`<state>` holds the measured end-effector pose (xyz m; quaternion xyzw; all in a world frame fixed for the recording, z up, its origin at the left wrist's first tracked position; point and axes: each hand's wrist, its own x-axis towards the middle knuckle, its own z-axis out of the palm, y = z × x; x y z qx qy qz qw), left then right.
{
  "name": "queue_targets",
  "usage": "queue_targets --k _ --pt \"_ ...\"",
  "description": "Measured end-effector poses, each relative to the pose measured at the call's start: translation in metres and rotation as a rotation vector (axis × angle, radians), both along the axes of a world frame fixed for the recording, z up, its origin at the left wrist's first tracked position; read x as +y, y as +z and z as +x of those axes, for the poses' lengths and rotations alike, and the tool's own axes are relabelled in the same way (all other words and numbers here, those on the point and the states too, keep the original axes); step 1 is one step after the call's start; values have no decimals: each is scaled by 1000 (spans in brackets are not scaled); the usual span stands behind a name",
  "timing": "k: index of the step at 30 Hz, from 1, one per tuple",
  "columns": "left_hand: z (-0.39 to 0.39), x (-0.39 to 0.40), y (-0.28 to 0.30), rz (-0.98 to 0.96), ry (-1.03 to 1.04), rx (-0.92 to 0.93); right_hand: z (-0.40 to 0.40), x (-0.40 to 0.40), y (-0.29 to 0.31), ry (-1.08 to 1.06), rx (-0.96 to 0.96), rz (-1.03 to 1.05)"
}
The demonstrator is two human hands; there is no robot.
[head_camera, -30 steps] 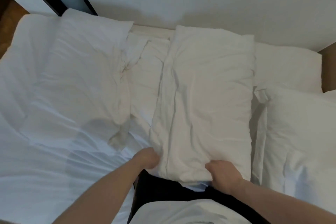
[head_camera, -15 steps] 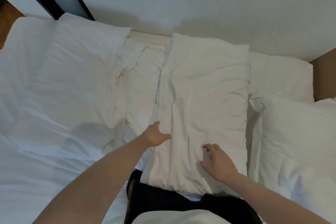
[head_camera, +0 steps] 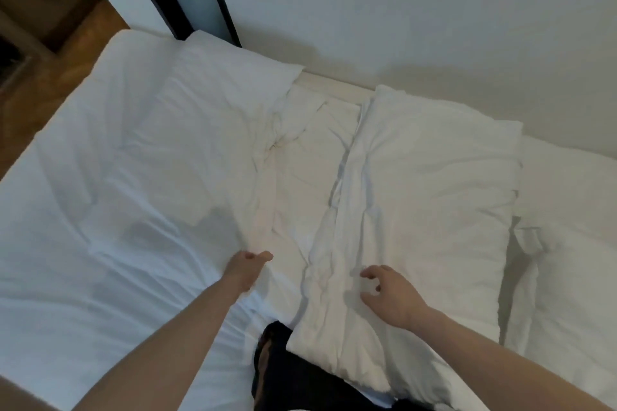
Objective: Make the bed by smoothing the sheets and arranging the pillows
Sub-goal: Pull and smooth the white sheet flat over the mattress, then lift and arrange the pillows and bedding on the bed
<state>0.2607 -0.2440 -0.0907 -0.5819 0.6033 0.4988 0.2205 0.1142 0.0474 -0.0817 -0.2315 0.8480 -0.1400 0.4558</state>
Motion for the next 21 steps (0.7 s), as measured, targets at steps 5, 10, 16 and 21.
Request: queue_targets --k 5,10,16,21 --pt "75 -34 -5 398 443 -86 -2 -71 2 -25 -33 -92" --pt "106 -56 -20 390 838 -4 -1 -146 2 -199 -153 -117" --pt "82 -96 -35 234 982 167 11 -211 -11 -391 -299 -109" --pt "83 -149 -16 -427 1206 331 23 -231 -13 -429 -361 -79"
